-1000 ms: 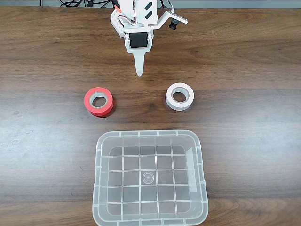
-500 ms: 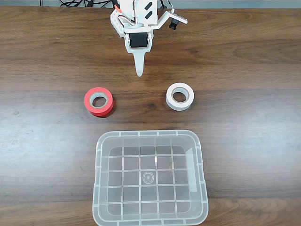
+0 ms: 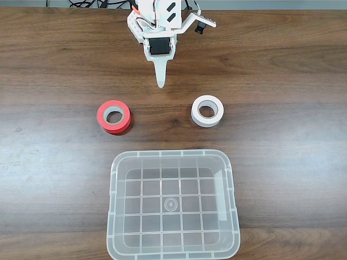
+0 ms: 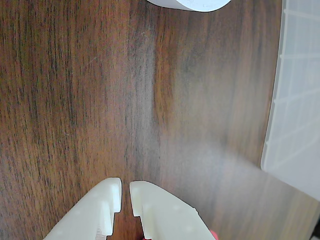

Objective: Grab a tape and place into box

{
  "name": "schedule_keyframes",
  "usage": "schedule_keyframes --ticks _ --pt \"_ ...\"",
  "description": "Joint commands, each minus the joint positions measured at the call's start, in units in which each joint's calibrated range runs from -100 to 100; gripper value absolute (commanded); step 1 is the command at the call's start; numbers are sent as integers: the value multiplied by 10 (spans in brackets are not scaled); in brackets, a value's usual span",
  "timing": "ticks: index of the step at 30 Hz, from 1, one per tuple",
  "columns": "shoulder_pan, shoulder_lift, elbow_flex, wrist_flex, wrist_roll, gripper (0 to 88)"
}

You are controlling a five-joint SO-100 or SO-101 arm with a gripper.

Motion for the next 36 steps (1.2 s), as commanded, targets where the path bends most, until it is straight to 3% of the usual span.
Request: schedule_keyframes --ticks 1,20,30,36 --pt "3 -6 -8 -6 -2 15" --pt "-5 -6 -8 -8 -2 13" --pt "-102 -6 -1 -108 -6 12" --pt "-150 -6 0 -112 -1 12"
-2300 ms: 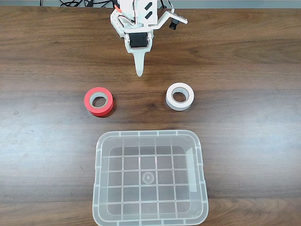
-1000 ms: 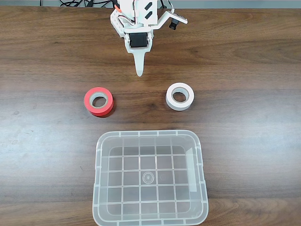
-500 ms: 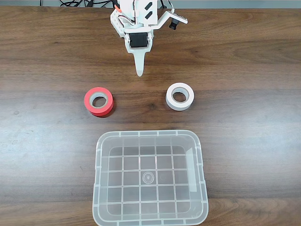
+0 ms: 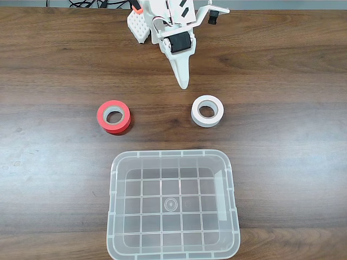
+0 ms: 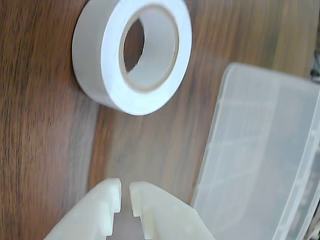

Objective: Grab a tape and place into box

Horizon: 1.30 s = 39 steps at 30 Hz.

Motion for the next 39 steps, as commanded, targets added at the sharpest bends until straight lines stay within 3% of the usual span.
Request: schedule_keyframes --ticks 1,6,15,27,39 --pt "-33 -6 -7 -18 0 12" --pt "-76 3 -15 -18 32 12" --pt "-75 31 -93 -3 67 12" --pt "-75 405 -347 -4 56 12" --pt "-40 747 -641 90 16 12"
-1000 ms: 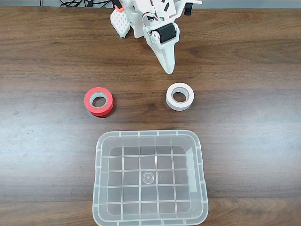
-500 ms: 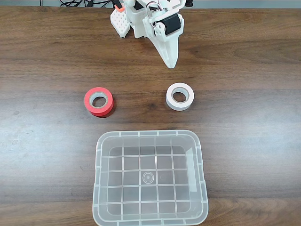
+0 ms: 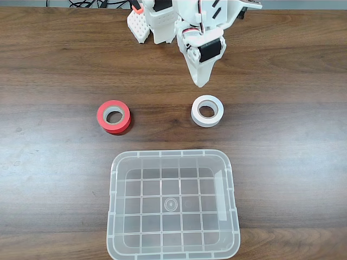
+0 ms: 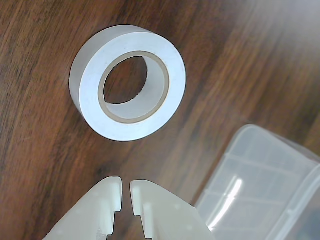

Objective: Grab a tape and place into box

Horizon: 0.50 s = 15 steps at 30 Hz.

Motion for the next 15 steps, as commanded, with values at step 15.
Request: schedule_keyframes --ticks 15 --pt "-2 275 -196 44 -20 97"
